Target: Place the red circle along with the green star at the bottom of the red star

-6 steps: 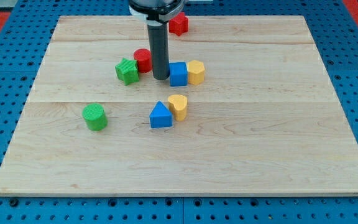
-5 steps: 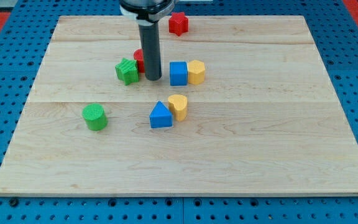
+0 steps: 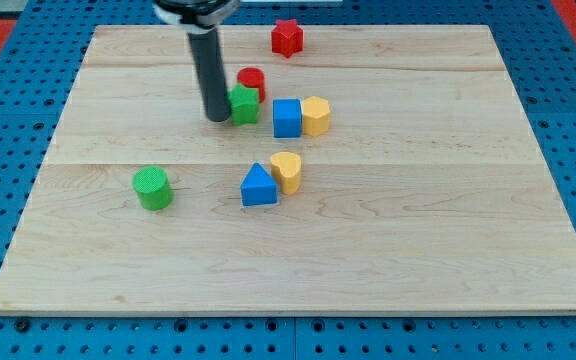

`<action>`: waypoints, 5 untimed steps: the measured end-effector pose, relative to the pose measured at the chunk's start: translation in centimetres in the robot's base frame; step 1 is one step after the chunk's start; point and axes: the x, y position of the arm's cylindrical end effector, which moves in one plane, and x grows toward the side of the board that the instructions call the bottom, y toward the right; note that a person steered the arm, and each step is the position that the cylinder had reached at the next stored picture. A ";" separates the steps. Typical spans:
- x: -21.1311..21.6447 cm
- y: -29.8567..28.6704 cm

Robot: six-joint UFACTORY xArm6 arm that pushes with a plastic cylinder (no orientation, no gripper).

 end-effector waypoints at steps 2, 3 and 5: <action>-3.2 3.3; -3.9 4.1; 4.1 -6.9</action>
